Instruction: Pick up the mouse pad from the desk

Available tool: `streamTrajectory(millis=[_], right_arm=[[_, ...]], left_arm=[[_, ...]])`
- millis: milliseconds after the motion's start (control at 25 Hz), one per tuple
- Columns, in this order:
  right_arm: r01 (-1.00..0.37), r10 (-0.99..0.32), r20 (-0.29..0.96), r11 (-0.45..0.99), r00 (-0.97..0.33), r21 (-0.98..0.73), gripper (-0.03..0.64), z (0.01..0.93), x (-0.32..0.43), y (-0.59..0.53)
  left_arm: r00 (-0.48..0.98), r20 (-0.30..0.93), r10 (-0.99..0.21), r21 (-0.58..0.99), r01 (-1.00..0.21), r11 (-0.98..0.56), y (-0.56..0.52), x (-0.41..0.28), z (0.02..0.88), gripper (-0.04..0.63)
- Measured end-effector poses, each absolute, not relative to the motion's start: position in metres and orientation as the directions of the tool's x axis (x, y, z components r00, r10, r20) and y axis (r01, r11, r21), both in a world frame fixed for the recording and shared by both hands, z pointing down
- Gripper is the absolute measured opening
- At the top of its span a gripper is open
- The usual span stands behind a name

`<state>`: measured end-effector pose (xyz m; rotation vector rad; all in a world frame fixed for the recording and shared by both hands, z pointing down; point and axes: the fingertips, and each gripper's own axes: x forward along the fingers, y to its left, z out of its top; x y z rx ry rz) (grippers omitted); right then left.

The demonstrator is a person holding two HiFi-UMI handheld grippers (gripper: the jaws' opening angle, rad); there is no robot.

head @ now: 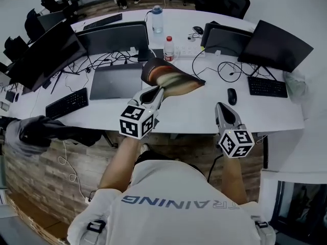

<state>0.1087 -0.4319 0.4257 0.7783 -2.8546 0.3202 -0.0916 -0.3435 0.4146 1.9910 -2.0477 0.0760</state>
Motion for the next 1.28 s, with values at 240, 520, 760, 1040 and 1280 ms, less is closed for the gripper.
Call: streamTrajectory(millis=[240, 520, 760, 1040, 1280], right_arm=[[-0.504, -0.496, 0.092, 0.856, -0.863, -0.115, 0.011, 0.368, 0.100, -0.436], [-0.475, -0.475, 0.015, 0.878, -0.880, -0.067, 0.009, 0.339, 0.097, -0.419], [-0.459, -0.460, 0.006, 0.886, -0.888, -0.065, 0.009, 0.335, 0.095, -0.416], [-0.455, -0.456, 0.013, 0.888, -0.890, -0.070, 0.009, 0.342, 0.101, -0.412], [-0.458, -0.458, 0.023, 0.886, -0.889, -0.069, 0.009, 0.346, 0.106, -0.414]], left_arm=[[-0.077, 0.068, -0.995, 0.104, -0.991, 0.084, -0.313, -0.107, 0.336, 0.028], [-0.112, -0.001, -0.994, 0.080, -0.991, 0.111, -0.289, -0.104, 0.311, 0.029], [-0.118, 0.004, -0.993, 0.088, -0.989, 0.117, -0.281, -0.099, 0.318, 0.029], [-0.113, 0.015, -0.994, 0.097, -0.989, 0.114, -0.280, -0.091, 0.325, 0.029], [-0.106, 0.014, -0.994, 0.096, -0.990, 0.107, -0.284, -0.087, 0.325, 0.029]])
